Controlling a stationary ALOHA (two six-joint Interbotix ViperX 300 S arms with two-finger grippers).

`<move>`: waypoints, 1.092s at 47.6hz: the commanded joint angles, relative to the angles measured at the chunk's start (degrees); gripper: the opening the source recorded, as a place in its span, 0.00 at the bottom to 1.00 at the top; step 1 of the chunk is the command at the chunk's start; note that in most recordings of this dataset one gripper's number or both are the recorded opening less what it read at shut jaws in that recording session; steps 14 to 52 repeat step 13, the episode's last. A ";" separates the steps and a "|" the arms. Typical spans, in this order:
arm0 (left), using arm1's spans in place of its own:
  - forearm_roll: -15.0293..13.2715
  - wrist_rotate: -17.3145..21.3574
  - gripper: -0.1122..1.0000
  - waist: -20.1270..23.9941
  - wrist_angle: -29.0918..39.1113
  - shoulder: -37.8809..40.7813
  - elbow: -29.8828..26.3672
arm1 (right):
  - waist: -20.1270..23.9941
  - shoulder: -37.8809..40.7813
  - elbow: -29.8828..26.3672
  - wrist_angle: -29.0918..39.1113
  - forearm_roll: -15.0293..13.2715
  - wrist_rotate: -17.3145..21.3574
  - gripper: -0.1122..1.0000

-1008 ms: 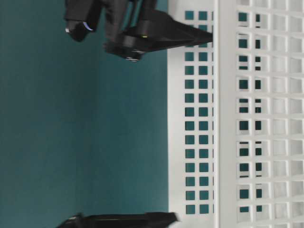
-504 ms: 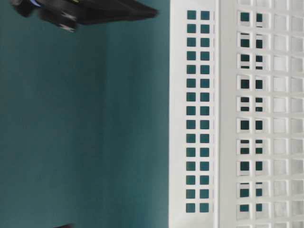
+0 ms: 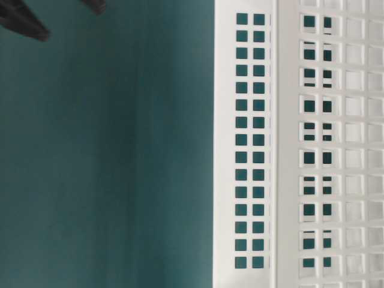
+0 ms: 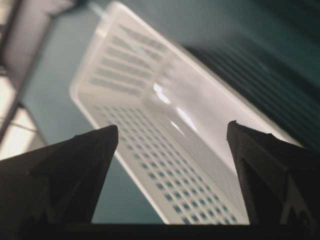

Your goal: Lift the white basket with both hands.

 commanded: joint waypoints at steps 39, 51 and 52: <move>0.18 19.86 0.93 -0.79 -5.98 -5.45 -0.53 | 0.26 -9.49 5.27 -14.24 -1.58 -18.46 0.92; 0.18 19.86 0.93 -0.79 -5.98 -5.45 -0.53 | 0.26 -9.49 5.27 -14.24 -1.58 -18.46 0.92; 0.18 19.86 0.93 -0.79 -5.98 -5.45 -0.53 | 0.26 -9.49 5.27 -14.24 -1.58 -18.46 0.92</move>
